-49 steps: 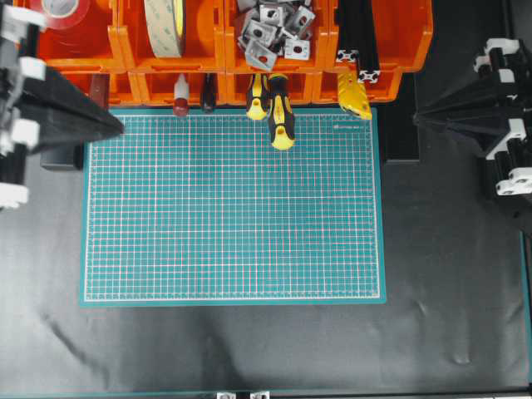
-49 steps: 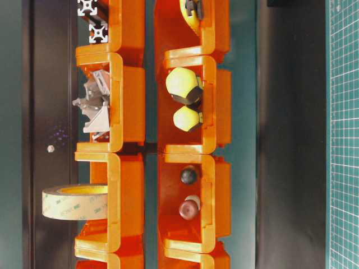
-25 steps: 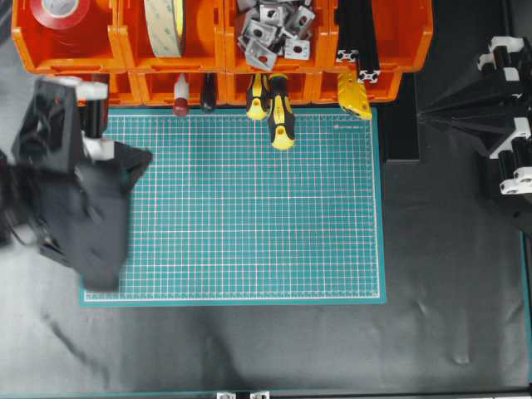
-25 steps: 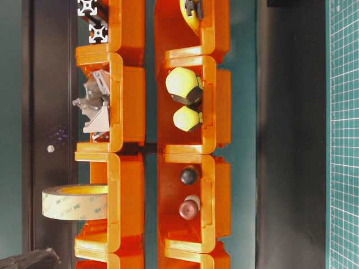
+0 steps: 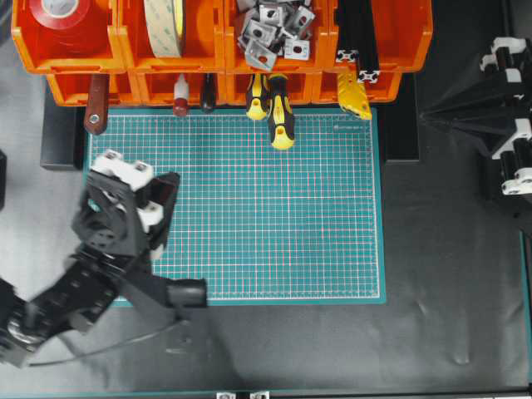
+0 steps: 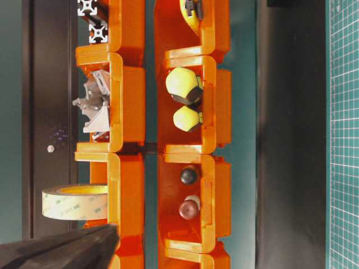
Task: Pick red screwdriver from container rack with left arm.
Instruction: 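Move the left gripper toward the rack above the red-and-white screwdriver, then lower the open left gripper around the screwdriver's dark red handle, then close the left gripper on the handle and pull it out of the rack, then carry the screwdriver over the mat and lower it toward the surface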
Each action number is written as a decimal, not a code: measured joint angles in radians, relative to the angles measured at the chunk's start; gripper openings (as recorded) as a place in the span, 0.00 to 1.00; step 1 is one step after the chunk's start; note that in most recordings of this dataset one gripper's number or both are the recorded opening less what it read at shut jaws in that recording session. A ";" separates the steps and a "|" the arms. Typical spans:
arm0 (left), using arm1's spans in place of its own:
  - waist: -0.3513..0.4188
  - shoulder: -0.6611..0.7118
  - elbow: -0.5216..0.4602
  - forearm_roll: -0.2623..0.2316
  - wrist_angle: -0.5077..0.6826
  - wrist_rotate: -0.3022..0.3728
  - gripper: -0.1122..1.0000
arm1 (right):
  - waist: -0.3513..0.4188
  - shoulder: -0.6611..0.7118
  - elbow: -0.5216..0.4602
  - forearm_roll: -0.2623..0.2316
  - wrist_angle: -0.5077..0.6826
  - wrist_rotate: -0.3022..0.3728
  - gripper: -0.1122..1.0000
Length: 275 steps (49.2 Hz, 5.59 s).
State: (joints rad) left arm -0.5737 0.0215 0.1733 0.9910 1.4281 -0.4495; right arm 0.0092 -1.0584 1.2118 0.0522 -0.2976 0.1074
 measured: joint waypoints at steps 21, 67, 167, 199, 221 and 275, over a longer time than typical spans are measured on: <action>0.100 0.040 0.000 0.003 -0.014 -0.003 0.10 | 0.005 -0.034 0.040 -0.043 0.130 -0.003 0.10; 0.186 0.040 0.106 0.003 -0.150 -0.109 0.89 | 0.006 -0.100 0.044 -0.048 0.178 -0.009 0.10; 0.167 -0.006 0.089 0.003 -0.072 -0.153 0.34 | 0.052 -0.201 0.046 -0.044 0.284 0.003 0.10; -0.138 0.032 -0.187 0.002 0.083 -0.005 0.33 | 0.049 -0.239 0.035 -0.041 0.252 0.008 0.10; -0.219 0.055 -0.081 0.003 -0.133 -0.005 0.33 | 0.040 -0.241 0.034 0.018 0.206 0.201 0.10; 0.114 0.021 0.253 0.002 -0.653 -0.115 0.33 | 0.038 -0.178 -0.011 -0.002 0.252 0.365 0.10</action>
State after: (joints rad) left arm -0.4602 0.0430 0.4264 0.9925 0.7747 -0.5645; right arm 0.0476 -1.2364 1.2011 0.0506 -0.0460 0.4725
